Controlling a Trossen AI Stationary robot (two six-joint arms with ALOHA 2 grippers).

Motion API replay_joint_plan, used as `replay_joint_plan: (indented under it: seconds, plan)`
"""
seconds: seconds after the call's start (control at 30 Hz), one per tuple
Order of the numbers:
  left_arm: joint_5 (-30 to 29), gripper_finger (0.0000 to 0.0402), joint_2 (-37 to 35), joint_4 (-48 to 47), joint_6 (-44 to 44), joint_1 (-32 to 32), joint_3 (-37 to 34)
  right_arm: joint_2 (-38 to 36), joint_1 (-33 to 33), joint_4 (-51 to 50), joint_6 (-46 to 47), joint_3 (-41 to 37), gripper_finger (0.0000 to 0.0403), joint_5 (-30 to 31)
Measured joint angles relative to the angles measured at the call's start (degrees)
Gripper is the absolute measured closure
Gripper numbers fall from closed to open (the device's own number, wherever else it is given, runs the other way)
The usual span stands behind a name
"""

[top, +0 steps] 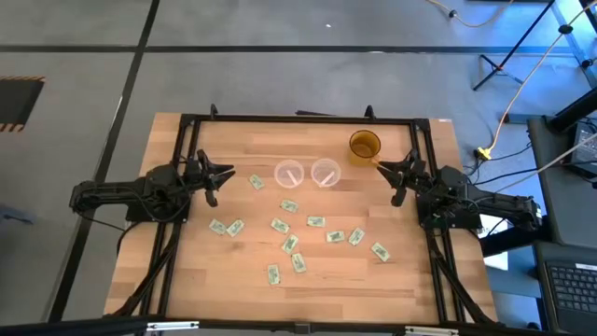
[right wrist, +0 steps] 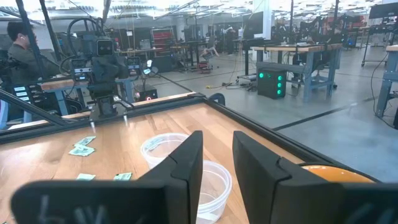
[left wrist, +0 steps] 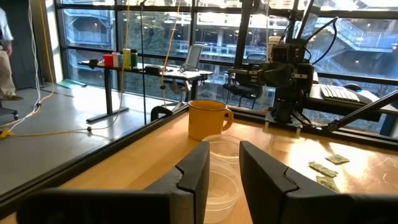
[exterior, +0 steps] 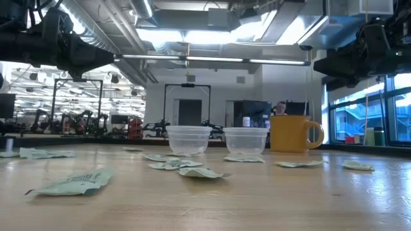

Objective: Pick and place Stevia / Truvia into bins

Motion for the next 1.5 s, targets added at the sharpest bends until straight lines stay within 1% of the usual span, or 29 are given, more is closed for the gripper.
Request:
replay_joint_plan:
  seconds: [1.37,1.5]
  plan:
    - [0.0,0.0320,0.0,0.0,0.0,0.0,0.0,0.0,0.0,0.0,0.0,0.0,0.0311,0.0]
    - [0.0,0.0320,0.0,0.0,0.0,0.0,0.0,0.0,0.0,0.0,1.5,0.0,0.0311,0.0]
